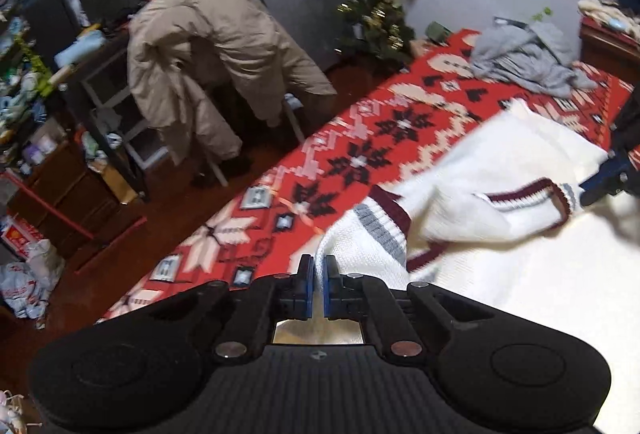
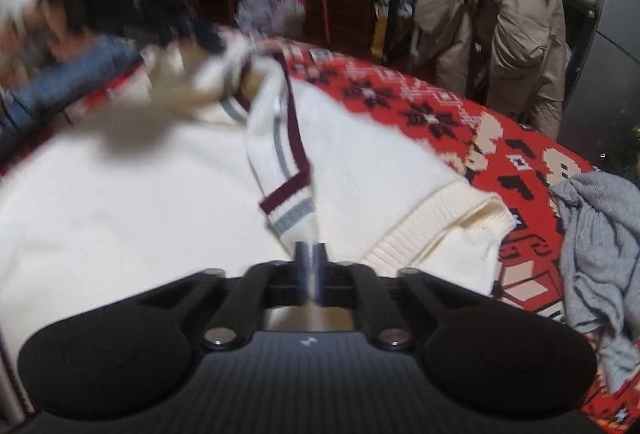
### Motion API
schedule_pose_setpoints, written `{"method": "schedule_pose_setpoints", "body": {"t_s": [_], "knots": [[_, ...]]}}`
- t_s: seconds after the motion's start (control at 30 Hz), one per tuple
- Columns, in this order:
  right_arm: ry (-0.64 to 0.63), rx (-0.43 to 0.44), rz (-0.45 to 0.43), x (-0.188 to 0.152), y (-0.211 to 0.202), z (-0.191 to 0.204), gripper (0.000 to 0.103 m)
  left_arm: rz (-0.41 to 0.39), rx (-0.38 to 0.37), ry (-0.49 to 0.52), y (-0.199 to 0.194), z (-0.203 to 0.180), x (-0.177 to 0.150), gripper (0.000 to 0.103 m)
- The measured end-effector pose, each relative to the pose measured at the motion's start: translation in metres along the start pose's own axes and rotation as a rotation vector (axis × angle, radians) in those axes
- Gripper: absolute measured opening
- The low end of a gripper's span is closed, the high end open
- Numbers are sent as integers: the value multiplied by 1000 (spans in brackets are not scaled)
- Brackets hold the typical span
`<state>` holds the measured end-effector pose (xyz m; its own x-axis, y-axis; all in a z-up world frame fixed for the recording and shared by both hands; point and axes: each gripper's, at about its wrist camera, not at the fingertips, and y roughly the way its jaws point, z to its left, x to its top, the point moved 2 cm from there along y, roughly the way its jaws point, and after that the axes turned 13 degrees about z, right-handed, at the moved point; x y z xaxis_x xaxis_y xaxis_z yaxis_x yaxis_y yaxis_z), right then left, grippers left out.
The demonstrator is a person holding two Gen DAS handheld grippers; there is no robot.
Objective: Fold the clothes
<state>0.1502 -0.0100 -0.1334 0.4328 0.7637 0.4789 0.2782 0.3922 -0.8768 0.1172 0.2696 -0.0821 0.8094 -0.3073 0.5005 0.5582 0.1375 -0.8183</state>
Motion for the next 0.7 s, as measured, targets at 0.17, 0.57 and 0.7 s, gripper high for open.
{"method": "schedule_pose_setpoints", "body": {"t_s": [0.17,0.57,0.7], "knots": [[14,-108,-73,31,-21,-21,1,-50,74,-81,-11,29,12,4],[86,-283,-110,191,11,-134,1,-50,139,-343,42,104,74,4],[97,-275,-22,208,57,-152,1,11,139,-374,80,117,84,4]]}}
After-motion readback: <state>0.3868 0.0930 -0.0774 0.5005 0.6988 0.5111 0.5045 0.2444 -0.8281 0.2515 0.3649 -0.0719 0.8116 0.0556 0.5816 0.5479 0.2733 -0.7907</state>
